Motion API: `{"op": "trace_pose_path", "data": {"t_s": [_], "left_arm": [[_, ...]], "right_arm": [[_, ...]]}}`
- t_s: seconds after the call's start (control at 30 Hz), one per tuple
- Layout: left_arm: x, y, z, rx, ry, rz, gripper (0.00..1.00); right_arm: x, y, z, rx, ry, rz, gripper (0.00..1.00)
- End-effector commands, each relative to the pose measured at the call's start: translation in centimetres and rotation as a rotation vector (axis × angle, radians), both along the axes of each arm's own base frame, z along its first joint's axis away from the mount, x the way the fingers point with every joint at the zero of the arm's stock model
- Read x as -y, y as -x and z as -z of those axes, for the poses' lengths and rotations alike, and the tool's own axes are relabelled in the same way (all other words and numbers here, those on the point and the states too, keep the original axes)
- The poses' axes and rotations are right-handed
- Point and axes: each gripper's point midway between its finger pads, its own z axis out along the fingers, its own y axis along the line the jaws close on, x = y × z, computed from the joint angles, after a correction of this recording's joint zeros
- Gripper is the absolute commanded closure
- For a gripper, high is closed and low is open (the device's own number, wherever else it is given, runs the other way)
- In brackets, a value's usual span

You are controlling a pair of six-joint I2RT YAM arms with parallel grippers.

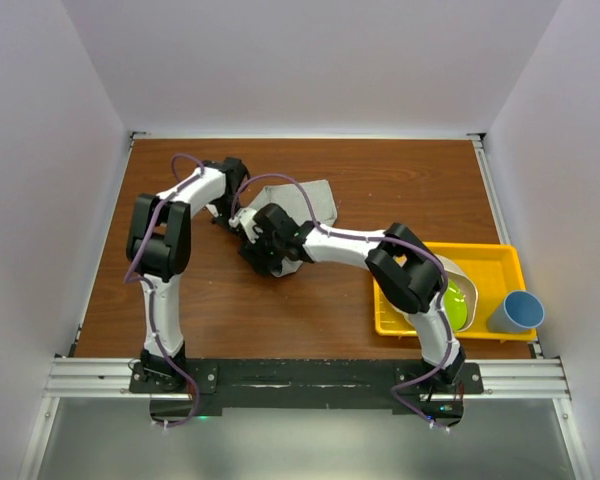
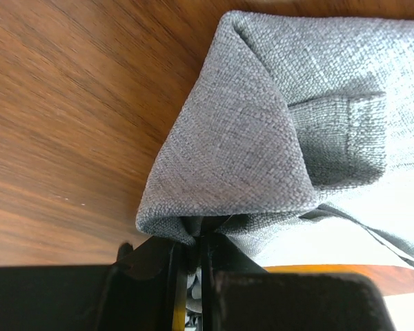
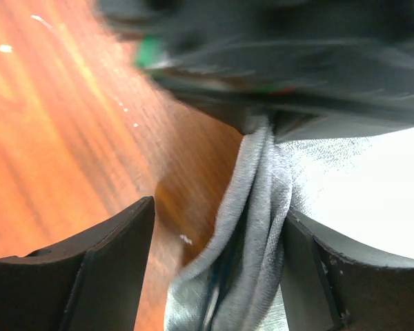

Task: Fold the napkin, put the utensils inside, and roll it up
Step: Roll the napkin with the utensil

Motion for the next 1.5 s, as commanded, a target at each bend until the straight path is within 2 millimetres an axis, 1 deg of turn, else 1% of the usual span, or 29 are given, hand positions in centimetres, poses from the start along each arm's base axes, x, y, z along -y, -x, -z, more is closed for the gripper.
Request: {"op": "trace_pose_path", "data": {"t_s": [0.0, 0.03, 0.07, 0.17, 0.27, 0.3, 0.43, 0.5, 0.53, 0.57, 0.63, 0.67, 0.73, 0.77, 0.83, 0.87, 0.9, 0.93, 0.97, 1.0, 1.07, 1.1, 1.17, 1.2, 1.23, 1.27, 1.3, 1.33, 1.47], "left_arm": [[0.3, 1.0, -1.2, -0.059, 0.021, 0.036, 1.0], [0.1, 0.9, -1.2, -0.057, 0.011, 0.038, 1.0], [0.0, 0.9, -1.1, -0.057, 0.006, 0.044, 1.0], [-0.3, 1.3, -0.7, -0.075, -0.01, 0.059, 1.0], [-0.9, 1.4, -0.2, -0.075, -0.04, 0.084, 1.0], [-1.4, 1.1, 0.0, -0.063, -0.069, 0.096, 1.0], [-2.2, -0.5, -0.3, 0.009, -0.078, 0.174, 1.0], [-1.9, -2.3, -1.0, 0.106, -0.05, 0.197, 0.98], [-2.1, -3.0, -1.3, 0.145, -0.042, 0.223, 0.92], [-2.1, -4.5, -2.4, 0.227, -0.032, 0.231, 0.76], [-2.6, -6.0, -3.9, 0.321, -0.051, 0.258, 0.59], [-2.8, -7.3, -5.7, 0.411, -0.055, 0.261, 0.48], [-3.1, -8.1, -7.2, 0.491, -0.052, 0.284, 0.38], [-3.2, -8.7, -9.0, 0.557, -0.054, 0.277, 0.28], [-3.4, -8.7, -9.9, 0.609, -0.044, 0.282, 0.17], [-3.3, -8.9, -12.0, 0.684, -0.042, 0.28, 0.1], [-3.5, -7.9, -11.4, 0.673, -0.043, 0.284, 0.09], [-3.5, -7.3, -13.0, 0.721, -0.031, 0.291, 0.09], [-3.2, -7.1, -13.2, 0.753, -0.013, 0.294, 0.09], [-2.8, -5.3, -11.5, 0.717, 0.034, 0.306, 0.11], [-1.4, -4.5, -12.6, 0.803, 0.124, 0.307, 0.18], [-0.6, -2.1, -10.4, 0.755, 0.197, 0.311, 0.2], [0.7, -1.7, -11.5, 0.845, 0.304, 0.267, 0.3], [0.8, 0.0, -9.2, 0.794, 0.335, 0.208, 0.3], [1.0, -0.5, -10.3, 0.876, 0.36, 0.194, 0.31], [1.1, -0.2, -10.0, 0.888, 0.376, 0.177, 0.3], [1.0, 0.8, -8.5, 0.853, 0.383, 0.151, 0.28], [1.1, 0.1, -8.8, 0.906, 0.396, 0.15, 0.23], [0.8, 0.3, -7.2, 0.944, 0.382, 0.141, 0.16]], "right_arm": [[3.3, -2.3, 1.1, 0.178, 0.147, 0.123, 0.39], [3.3, -2.0, 1.4, 0.163, 0.142, 0.129, 0.44], [3.3, -1.9, 1.4, 0.157, 0.137, 0.131, 0.58], [2.9, -1.8, 1.5, 0.131, 0.125, 0.142, 0.65], [2.6, -1.7, 1.5, 0.075, 0.085, 0.154, 0.81], [2.2, -1.7, 1.4, 0.051, 0.062, 0.145, 0.99], [2.4, -0.8, 3.6, -0.178, -0.019, 0.17, 1.0], [2.6, -0.3, 3.9, -0.317, -0.099, 0.153, 1.0], [2.5, 0.0, 4.1, -0.381, -0.134, 0.165, 1.0], [2.8, 0.2, 4.3, -0.458, -0.175, 0.159, 1.0], [3.0, 0.6, 4.6, -0.574, -0.24, 0.188, 1.0], [3.5, 1.0, 5.3, -0.65, -0.26, 0.189, 1.0], [3.6, 1.2, 5.4, -0.735, -0.289, 0.211, 1.0], [4.0, 1.3, 5.9, -0.78, -0.299, 0.225, 1.0], [4.2, 1.4, 5.6, -0.879, -0.348, 0.249, 1.0], [4.3, 1.3, 5.7, -0.911, -0.368, 0.266, 1.0], [4.1, 1.5, 5.6, -0.976, -0.416, 0.289, 1.0], [4.4, 1.1, 5.5, -0.997, -0.436, 0.311, 1.0], [4.4, 1.1, 5.5, -1.019, -0.45, 0.325, 1.0], [4.3, 1.2, 5.4, -1.061, -0.472, 0.342, 1.0], [4.1, 1.3, 5.5, -1.091, -0.478, 0.359, 1.0], [4.0, 1.1, 5.4, -1.112, -0.494, 0.377, 1.0], [3.9, 1.3, 5.3, -1.151, -0.523, 0.39, 1.0], [3.6, 1.0, 5.1, -1.165, -0.55, 0.4, 1.0], [3.4, 1.0, 4.8, -1.171, -0.561, 0.394, 1.0], [3.3, 0.9, 4.6, -1.172, -0.57, 0.393, 1.0], [3.1, 0.6, 4.3, -1.172, -0.581, 0.39, 1.0], [3.1, 0.6, 4.2, -1.182, -0.587, 0.385, 1.0], [2.4, 0.0, 2.5, -1.21, -0.648, 0.382, 1.0]]}}
